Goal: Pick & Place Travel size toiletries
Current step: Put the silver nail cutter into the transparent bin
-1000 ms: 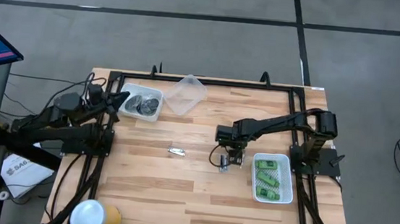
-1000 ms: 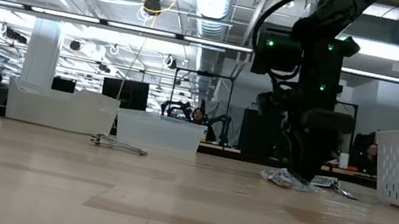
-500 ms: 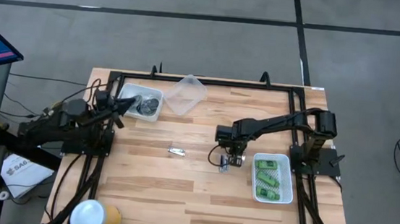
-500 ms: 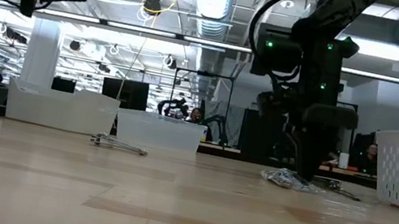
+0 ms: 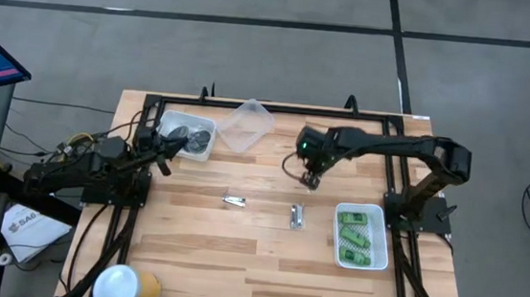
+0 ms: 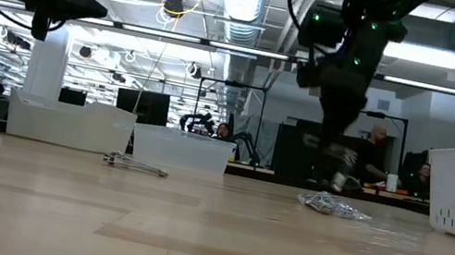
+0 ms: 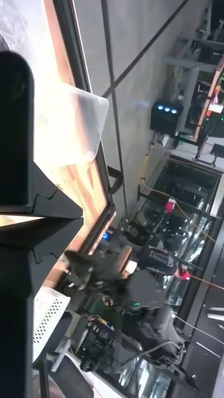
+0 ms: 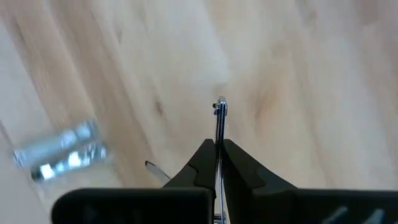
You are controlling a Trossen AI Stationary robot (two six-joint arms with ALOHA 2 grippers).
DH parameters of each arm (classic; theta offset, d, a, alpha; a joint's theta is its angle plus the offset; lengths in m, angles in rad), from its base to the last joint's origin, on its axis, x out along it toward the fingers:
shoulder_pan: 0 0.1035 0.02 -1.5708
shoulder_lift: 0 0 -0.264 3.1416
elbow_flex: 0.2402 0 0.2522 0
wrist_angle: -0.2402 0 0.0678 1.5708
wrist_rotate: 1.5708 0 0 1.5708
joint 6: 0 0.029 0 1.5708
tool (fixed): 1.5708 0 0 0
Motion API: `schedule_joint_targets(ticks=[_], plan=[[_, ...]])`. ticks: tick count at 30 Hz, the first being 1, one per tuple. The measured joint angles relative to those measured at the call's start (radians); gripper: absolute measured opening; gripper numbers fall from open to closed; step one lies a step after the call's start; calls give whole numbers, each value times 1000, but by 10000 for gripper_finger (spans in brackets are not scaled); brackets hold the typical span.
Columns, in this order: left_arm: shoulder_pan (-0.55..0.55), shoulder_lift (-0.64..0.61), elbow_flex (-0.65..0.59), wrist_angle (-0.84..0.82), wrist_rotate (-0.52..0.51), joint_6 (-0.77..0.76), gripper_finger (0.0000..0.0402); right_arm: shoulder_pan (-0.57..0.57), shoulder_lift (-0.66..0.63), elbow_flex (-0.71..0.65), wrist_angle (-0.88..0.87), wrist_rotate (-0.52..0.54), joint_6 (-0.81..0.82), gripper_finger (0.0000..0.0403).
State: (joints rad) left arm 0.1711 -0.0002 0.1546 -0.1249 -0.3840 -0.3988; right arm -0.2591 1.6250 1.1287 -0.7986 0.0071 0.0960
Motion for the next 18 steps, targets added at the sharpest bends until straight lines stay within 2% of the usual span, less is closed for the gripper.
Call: schedule_joint_targets(ticks=[8, 12, 18], plan=[[0, 0, -60, 119, 51, -2, 1, -60, -21, 208, 59, -4, 20, 1], [-1, 0, -79, 152, 52, -7, 1, -65, 44, 351, 125, -4, 3, 1], [-1, 0, -86, 160, 68, -27, 1, -76, 230, 579, 239, -7, -18, 1]])
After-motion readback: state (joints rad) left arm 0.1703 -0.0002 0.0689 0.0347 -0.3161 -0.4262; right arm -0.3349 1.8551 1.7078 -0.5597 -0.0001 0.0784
